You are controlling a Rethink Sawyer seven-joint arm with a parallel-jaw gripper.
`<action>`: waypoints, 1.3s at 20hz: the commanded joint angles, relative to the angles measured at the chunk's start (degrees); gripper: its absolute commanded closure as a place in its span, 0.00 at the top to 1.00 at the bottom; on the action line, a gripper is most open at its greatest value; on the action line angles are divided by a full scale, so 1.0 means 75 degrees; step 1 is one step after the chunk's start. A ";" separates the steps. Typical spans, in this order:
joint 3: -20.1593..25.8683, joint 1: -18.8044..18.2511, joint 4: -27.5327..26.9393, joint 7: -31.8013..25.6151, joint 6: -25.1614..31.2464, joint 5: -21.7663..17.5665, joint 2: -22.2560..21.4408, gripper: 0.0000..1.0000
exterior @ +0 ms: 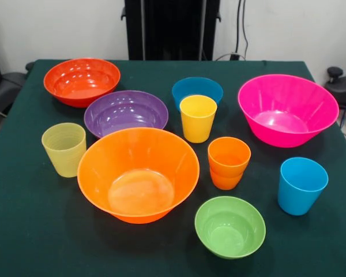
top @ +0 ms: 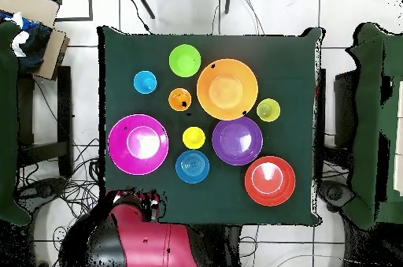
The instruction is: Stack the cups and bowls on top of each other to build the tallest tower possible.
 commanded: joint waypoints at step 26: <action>0.0703 -0.0661 0.0509 0.0578 -0.1649 -0.0180 0.1422 1.00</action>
